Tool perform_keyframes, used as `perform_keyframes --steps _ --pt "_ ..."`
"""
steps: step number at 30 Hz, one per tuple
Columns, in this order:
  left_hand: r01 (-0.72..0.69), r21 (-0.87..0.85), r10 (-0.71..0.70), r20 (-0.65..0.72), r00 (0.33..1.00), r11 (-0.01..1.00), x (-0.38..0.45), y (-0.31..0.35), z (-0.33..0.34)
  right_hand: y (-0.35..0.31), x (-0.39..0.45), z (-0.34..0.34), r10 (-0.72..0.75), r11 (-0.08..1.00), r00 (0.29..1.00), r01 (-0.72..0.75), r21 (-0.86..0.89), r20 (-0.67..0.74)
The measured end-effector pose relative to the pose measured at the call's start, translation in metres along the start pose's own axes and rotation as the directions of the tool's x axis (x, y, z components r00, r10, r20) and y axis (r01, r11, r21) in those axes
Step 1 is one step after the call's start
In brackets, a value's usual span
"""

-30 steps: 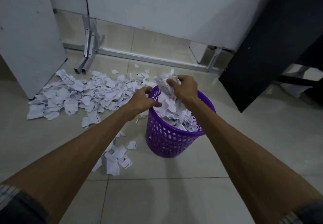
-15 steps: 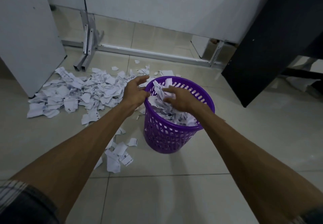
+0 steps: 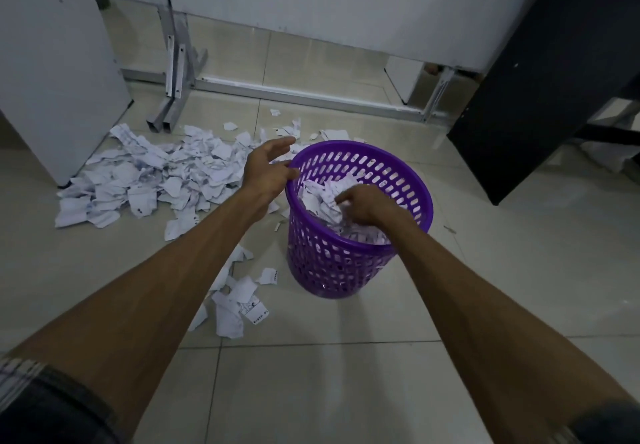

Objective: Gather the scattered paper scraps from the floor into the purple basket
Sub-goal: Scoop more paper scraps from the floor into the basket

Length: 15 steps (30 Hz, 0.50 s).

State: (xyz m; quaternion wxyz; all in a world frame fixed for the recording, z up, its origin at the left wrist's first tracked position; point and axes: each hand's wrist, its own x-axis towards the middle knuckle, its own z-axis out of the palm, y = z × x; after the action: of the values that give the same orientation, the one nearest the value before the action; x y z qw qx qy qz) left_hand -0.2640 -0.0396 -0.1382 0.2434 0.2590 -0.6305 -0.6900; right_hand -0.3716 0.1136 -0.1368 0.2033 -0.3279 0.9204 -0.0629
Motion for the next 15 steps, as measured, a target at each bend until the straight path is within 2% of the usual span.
perform_keyframes --steps 2,5,9,12,15 --pt "-0.006 0.011 0.006 0.001 1.0 1.0 -0.001 -0.001 -0.003 -0.006 -0.001 -0.02 -0.029 0.999 0.986 0.031 0.008 -0.161" --pt "0.003 0.039 -0.002 -0.027 1.0 0.999 -0.002 -0.001 -0.018 -0.021 -0.005 -0.04 -0.059 0.996 0.944 0.078 0.046 -0.325" --pt "0.044 0.039 -0.042 -0.06 0.997 0.998 -0.002 -0.003 -0.048 -0.059 -0.01 -0.041 -0.168 0.928 0.849 0.308 0.211 -0.501" --pt "0.077 0.08 -0.068 -0.1 0.993 0.994 -0.005 -0.014 -0.078 -0.099 -0.01 -0.021 -0.338 0.852 0.749 0.501 0.153 -0.57" --pt "0.14 0.126 -0.121 -0.144 0.982 0.982 -0.013 -0.033 -0.108 -0.129 -0.01 0.019 -0.487 0.789 0.702 0.608 0.082 -0.519"
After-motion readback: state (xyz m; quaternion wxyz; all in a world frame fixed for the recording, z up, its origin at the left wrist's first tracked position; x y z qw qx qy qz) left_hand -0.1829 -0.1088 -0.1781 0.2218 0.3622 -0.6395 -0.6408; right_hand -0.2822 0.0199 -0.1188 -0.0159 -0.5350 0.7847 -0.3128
